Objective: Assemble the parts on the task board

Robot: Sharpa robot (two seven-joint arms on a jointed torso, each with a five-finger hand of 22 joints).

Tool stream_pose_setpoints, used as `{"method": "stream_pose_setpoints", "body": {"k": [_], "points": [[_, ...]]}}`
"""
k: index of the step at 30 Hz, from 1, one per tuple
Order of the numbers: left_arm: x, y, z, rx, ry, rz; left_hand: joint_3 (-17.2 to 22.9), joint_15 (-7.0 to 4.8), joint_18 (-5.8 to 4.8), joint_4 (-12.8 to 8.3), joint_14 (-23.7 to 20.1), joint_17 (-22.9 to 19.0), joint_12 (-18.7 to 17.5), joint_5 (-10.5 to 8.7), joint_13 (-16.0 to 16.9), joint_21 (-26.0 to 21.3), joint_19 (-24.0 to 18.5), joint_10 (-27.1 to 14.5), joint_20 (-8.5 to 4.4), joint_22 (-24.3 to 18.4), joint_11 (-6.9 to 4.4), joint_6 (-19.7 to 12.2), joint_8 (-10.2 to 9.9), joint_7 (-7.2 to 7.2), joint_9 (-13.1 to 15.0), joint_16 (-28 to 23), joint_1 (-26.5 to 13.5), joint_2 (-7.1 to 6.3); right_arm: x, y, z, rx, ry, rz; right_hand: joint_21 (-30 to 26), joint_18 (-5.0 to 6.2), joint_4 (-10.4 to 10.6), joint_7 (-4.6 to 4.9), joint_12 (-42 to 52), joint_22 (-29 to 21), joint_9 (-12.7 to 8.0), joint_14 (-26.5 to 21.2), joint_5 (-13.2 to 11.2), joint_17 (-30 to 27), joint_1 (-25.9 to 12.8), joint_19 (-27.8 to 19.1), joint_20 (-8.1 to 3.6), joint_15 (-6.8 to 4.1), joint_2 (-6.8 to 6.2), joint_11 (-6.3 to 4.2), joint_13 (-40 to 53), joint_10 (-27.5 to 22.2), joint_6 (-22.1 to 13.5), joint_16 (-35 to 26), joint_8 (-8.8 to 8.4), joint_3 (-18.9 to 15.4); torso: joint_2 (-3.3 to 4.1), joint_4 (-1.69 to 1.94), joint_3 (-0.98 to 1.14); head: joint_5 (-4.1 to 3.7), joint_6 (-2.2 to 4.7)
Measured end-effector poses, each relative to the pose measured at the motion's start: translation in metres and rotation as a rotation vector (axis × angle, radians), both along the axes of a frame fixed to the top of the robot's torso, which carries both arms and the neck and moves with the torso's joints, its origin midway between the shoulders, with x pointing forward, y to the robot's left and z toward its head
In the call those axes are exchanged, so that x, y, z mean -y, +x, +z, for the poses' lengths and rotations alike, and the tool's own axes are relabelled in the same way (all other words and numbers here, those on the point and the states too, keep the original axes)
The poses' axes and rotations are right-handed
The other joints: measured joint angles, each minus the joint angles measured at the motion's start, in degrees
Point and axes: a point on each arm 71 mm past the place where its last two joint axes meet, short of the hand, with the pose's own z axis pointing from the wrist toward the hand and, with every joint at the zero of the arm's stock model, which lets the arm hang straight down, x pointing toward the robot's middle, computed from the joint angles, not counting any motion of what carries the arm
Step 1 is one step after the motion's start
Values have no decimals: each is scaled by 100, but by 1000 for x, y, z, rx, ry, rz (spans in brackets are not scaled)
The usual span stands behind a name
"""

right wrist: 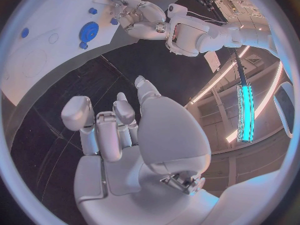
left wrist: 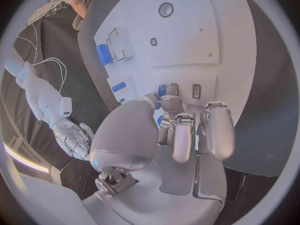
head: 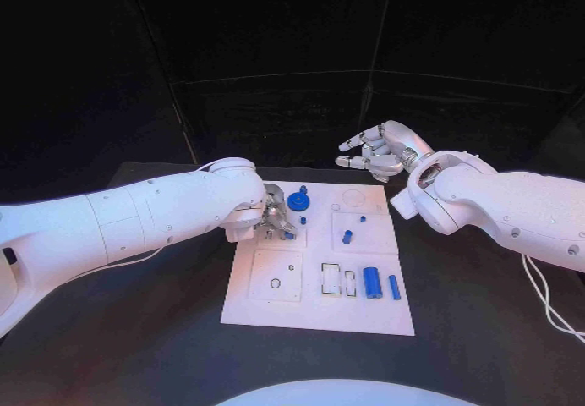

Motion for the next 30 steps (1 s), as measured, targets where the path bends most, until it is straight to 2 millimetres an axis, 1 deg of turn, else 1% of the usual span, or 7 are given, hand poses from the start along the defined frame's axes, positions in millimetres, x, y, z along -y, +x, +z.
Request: {"method": "stream_pose_setpoints", "body": {"k": [3, 5, 7, 8, 13, 15, 30], "points": [[-3, 0, -1, -2, 1, 3, 735, 0, 0, -116, 0, 0, 0, -45, -12, -15, 0, 30, 0, 9, 30, 2, 115, 2, 109, 0, -385, -277, 0, 0, 0, 0, 0, -1, 0, 0, 0, 0, 0, 0, 0, 0, 0, 0, 0, 0, 0, 0, 0, 0, 0, 0, 0, 0, 0, 0, 2, 3, 0, -1, 0], [-5, -1, -1, -2, 2, 6, 1026, 0, 0, -260, 0, 0, 0, -51, -23, -15, 0, 30, 0, 9, 31, 2, 134, 2, 149, 0, -531, -332, 0, 0, 0, 0, -1, -2, 0, 0, 0, 0, 0, 0, 0, 0, 0, 0, 0, 0, 0, 0, 0, 0, 0, 0, 0, 0, 0, 0, 3, 4, 0, -1, 0], [-7, -1, -1, -1, 1, 9, 1124, 0, 0, -218, 0, 0, 0, -52, -23, -15, 0, 33, 0, 9, 29, 2, 205, 2, 202, 0, -667, -358, 0, 1, 0, 0, -1, -2, 0, 0, 0, 0, 0, 0, 0, 0, 0, 0, 0, 0, 0, 0, 0, 0, 0, 0, 0, 0, 0, 0, 4, 4, 0, 4, -7], [-7, -1, -1, 0, 0, 10, 1241, 0, 0, -316, 0, 0, 0, -52, -23, -15, 0, 54, 0, 9, 47, 3, 220, 3, 209, 0, -716, -384, 1, 1, 0, 0, -1, -2, 0, 1, 0, 0, 0, 1, 0, 0, 0, 0, 0, 0, 0, 0, 0, 0, 0, 0, 0, 0, 0, 0, 4, 4, 1, 8, -8], [-12, -2, 0, 9, -14, 22, 1266, 0, 0, -299, 0, 0, 20, -66, 5, -15, 0, 106, 0, 42, -2, 12, 265, 11, 261, 0, -773, -417, 1, 1, 0, 0, -2, -4, 0, 0, 0, 0, 0, -5, 0, 0, -24, 0, 0, 0, 0, 0, 0, 0, 0, 0, 0, 0, 0, 0, 4, 5, 2, 13, -12], [-15, -2, 1, 18, -24, 29, 1344, 0, 0, -376, 0, 0, 20, -68, 5, -15, 0, 111, 0, 46, 3, 12, 291, 11, 278, 0, -810, -430, 2, 2, 0, 1, -2, -5, 0, 0, 0, 0, 0, -5, -1, 0, -24, 0, 0, 0, 0, 0, 0, 0, 0, 0, 0, 0, 0, 0, 3, 7, 3, 12, -13], [-26, -14, 3, 98, -123, 78, 1440, -1, 0, -409, 0, 0, -9, -18, -120, -14, 0, 156, 0, 79, 6, -1, 377, -2, 341, 0, -895, -507, 3, 3, -1, 1, -4, -9, 0, 0, 28, 0, 0, -7, -1, 0, 23, 4, 0, 0, 0, 0, 0, 0, -4, 0, 0, 0, 0, -30, -2, 9, 6, 2, 3]]}}
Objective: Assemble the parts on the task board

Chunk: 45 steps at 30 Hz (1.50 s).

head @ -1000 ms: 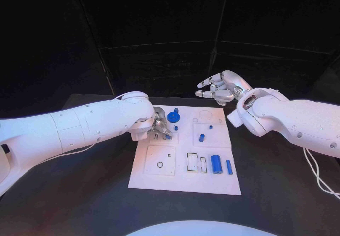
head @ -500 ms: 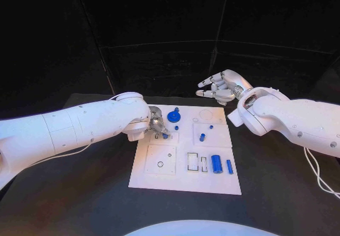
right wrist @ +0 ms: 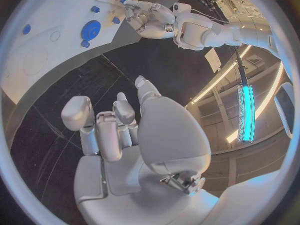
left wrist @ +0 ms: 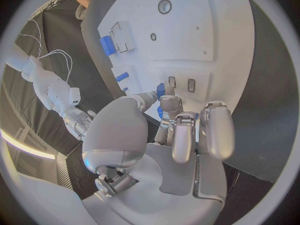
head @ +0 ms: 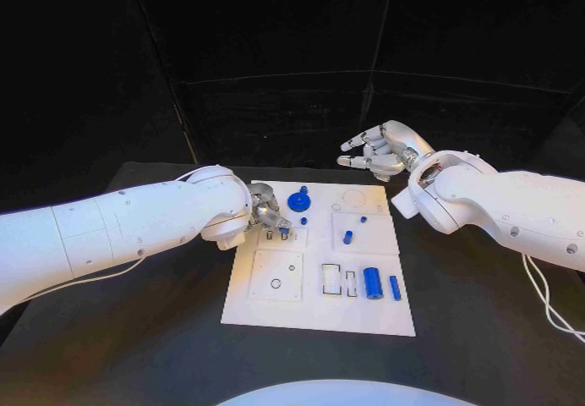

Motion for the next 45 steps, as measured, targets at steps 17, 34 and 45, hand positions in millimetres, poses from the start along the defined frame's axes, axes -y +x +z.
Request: {"method": "stream_pose_setpoints", "body": {"k": [17, 34, 45], "points": [[-1, -3, -15, 78, -4, 6, 63, 0, 0, -62, 0, 0, 0, -1, -1, 0, 0, -1, 0, 18, 2, -2, 4, -2, 15, 0, -79, -43, 2, 1, 0, 0, -2, -3, -28, 0, -10, 0, 0, -13, 0, 0, 198, -1, 23, 0, 0, 0, 23, 0, -23, 0, 0, 0, 29, -20, 5, -10, -4, 38, -14], [-1, -2, -18, 68, 23, -12, 118, 0, 1, -118, 0, 0, -22, 510, -14, 0, 0, 40, 1, 36, -20, 22, 67, -21, 66, 0, -177, -125, 1, 1, -1, 0, -2, -1, -28, 0, -4, 0, 0, -22, -1, 0, 226, -2, 23, 0, 0, 0, 23, 0, -45, 0, 0, 0, 29, -58, 9, -10, -4, 31, -55], [-2, -2, -19, 54, 37, -19, 119, 0, 0, -119, 0, 0, -22, 511, -19, 0, 0, 41, 1, 38, -20, 23, 67, -20, 70, 0, -206, -154, 1, 2, -1, 0, -2, -1, -28, 0, -4, 0, 0, -21, -1, 0, 226, -3, 23, 0, 0, 0, 23, 0, -45, 0, 0, 0, 29, -58, 6, -10, -3, 29, -61]]}}
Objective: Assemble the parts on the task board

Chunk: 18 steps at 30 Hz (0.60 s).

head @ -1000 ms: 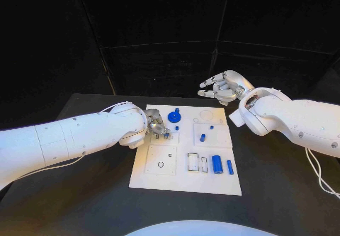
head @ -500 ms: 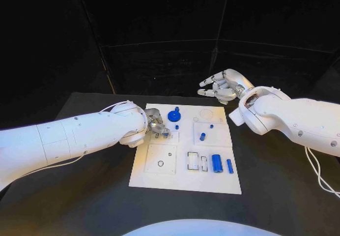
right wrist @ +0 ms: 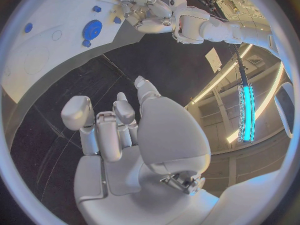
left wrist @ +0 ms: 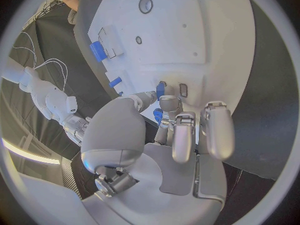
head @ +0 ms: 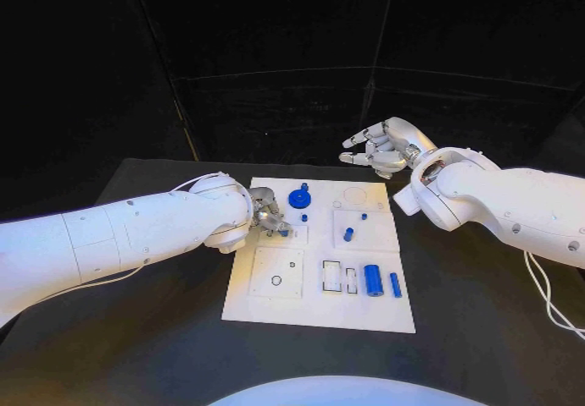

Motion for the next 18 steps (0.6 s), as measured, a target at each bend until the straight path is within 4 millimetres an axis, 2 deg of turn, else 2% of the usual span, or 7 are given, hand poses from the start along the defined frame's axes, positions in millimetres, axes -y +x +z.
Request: {"method": "stream_pose_setpoints", "body": {"k": [18], "points": [[0, 1, -1, -14, 16, -4, 13, 0, 0, -13, 0, 0, 0, 21, -5, 0, 0, 27, 0, 13, -9, 1, 21, 2, 0, 0, 16, 16, -1, 0, 0, -1, 0, 3, 0, 0, 0, 0, 0, 1, 0, 0, 0, -1, 0, 0, 0, 0, 0, 0, 1, 0, 0, 0, 0, 0, -1, 2, 3, -1, -25]]}}
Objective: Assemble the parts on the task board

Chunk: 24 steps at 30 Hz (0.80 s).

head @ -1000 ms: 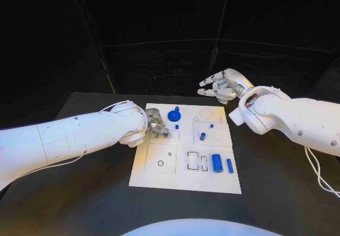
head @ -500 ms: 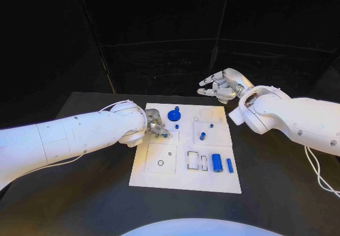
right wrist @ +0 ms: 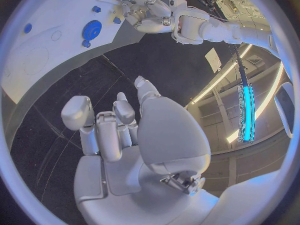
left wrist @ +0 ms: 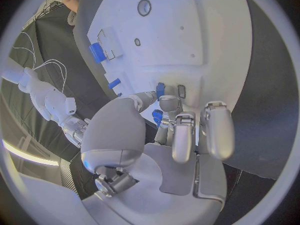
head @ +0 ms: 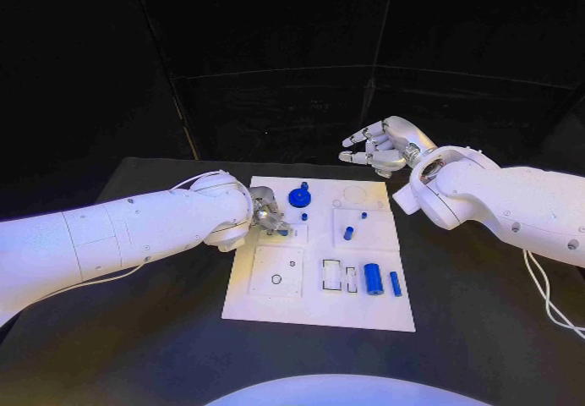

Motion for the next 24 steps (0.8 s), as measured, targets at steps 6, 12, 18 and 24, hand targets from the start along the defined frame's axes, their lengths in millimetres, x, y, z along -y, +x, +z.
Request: {"method": "stream_pose_setpoints", "body": {"k": [6, 12, 18, 24], "points": [[1, 1, 0, -2, 5, 0, 0, 0, 0, 0, 0, 0, 0, 0, -12, 0, 0, 1, 0, 0, 1, 2, 0, 2, 17, 0, 3, 4, 0, 0, 0, 0, 0, 1, 0, 0, 0, 0, 0, 0, 0, 0, 0, 0, 0, 0, 0, 0, 0, 0, -1, 0, 0, 0, 0, 0, 2, 1, 1, -1, -8], [2, 2, 0, -8, 12, -2, 0, 0, 1, 0, 0, 0, 0, 0, -9, 6, 0, 1, 0, 8, 2, 4, 1, 5, 16, 0, -3, 10, -1, 0, 0, -1, -1, 2, 0, 0, 0, 0, 0, 0, 0, 0, 0, 0, 0, 0, 0, 0, 0, 0, -4, 0, 0, 0, 0, 0, 2, 1, 1, -8, -22], [3, 3, 1, -13, 19, -4, 0, 0, 0, 0, 0, 0, 0, 37, 37, 23, 0, 2, 0, 40, 3, -3, 6, -3, 18, 0, -4, 10, -1, 0, 0, -2, -1, 3, 0, 0, 0, 0, 0, 0, 0, 0, 0, 0, 0, 0, 0, 0, 0, 0, -4, 0, 0, 0, 0, 0, 2, 1, 1, -10, -36], [5, 4, 1, -17, 26, -9, -41, 0, 0, -42, 0, 0, 51, 41, 90, 50, 0, 34, 0, 74, -12, 29, 29, -36, 29, 0, -8, 6, -1, 0, 0, -3, -1, 5, 0, 0, 0, 0, 0, 0, 0, 0, 0, -1, 0, 0, 0, 0, 0, 0, -4, 0, 0, 0, 0, 0, 1, 1, 2, -7, -43]]}}
